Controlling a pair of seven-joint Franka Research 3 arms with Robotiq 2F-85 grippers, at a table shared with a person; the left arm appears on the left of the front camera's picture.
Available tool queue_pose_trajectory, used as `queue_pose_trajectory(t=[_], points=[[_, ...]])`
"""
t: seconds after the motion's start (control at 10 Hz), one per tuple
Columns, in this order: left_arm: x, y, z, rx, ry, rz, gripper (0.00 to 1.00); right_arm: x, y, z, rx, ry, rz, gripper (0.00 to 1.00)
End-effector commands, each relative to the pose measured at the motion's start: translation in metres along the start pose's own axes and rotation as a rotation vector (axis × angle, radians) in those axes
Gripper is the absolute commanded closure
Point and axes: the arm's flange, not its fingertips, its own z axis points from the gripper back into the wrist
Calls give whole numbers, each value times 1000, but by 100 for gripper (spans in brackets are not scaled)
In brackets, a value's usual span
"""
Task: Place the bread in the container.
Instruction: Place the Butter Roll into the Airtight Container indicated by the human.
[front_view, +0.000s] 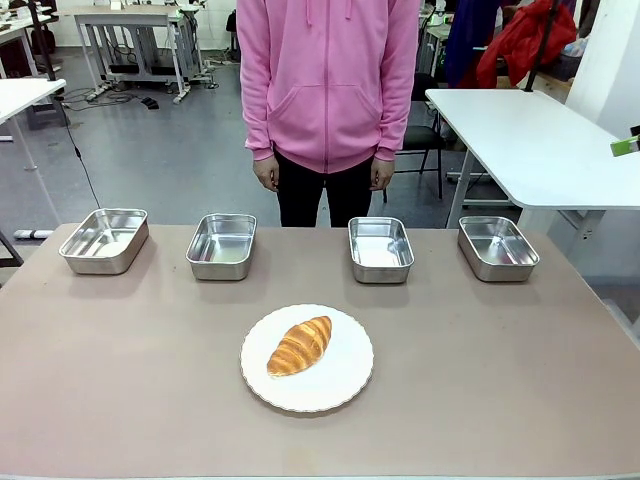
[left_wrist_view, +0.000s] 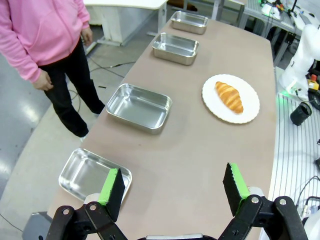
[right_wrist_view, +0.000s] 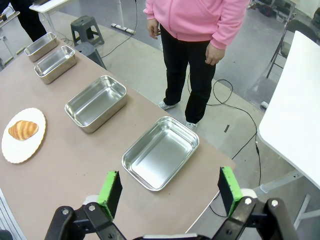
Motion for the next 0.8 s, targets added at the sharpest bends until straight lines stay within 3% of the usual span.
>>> queue_pose_trajectory(t=[0.0,0.7], points=[[0,-1,1,-5,-4,-12,0,2,-1,-1,3,-27,-1,0],[0,-1,1,-5,-4,-12,0,2,-1,-1,3,-27,-1,0]])
